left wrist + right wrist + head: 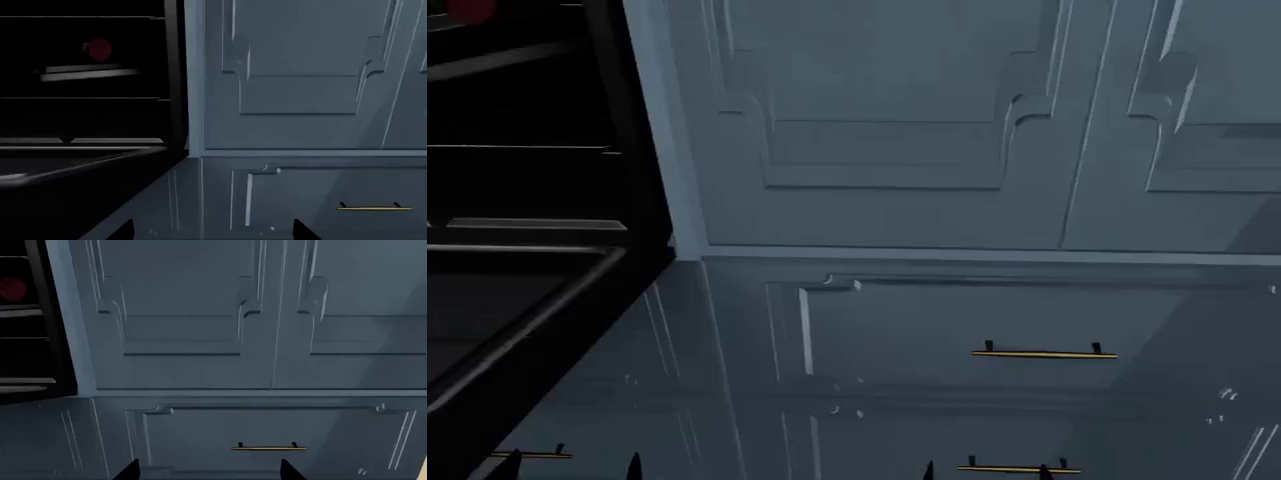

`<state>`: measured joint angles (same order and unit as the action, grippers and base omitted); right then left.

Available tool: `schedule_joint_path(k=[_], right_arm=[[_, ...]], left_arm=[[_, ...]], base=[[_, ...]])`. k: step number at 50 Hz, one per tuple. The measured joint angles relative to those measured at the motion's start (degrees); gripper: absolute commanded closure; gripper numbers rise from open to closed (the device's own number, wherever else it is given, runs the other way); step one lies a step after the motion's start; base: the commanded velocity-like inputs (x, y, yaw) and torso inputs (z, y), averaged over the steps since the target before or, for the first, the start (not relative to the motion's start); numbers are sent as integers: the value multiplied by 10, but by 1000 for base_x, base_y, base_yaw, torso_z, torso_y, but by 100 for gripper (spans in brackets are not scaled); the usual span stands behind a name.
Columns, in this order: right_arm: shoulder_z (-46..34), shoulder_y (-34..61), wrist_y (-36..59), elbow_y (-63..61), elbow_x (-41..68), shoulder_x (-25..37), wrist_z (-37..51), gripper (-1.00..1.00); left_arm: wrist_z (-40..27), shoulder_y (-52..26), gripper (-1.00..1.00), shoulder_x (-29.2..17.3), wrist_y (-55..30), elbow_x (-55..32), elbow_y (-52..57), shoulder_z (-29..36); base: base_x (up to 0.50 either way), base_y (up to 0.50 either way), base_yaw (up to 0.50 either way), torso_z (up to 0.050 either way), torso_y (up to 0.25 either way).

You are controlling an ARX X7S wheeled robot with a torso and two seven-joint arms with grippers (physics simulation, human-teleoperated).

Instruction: Close the oven door

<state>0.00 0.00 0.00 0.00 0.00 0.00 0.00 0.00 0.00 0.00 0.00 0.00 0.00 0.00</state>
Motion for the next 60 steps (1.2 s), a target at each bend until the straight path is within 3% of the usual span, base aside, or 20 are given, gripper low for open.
schedule_joint_path(k=[25, 60], right_arm=[[-35, -1, -7, 1, 20, 27, 31, -100], [-72, 1, -15, 5, 28, 54, 71, -100]], left_arm=[[-30, 8, -100, -27, 0, -24, 17, 32], [-57, 2, -100, -52, -23, -68, 25, 56]], base=[[0, 0, 0, 0, 0], [0, 0, 0, -50, 0]])
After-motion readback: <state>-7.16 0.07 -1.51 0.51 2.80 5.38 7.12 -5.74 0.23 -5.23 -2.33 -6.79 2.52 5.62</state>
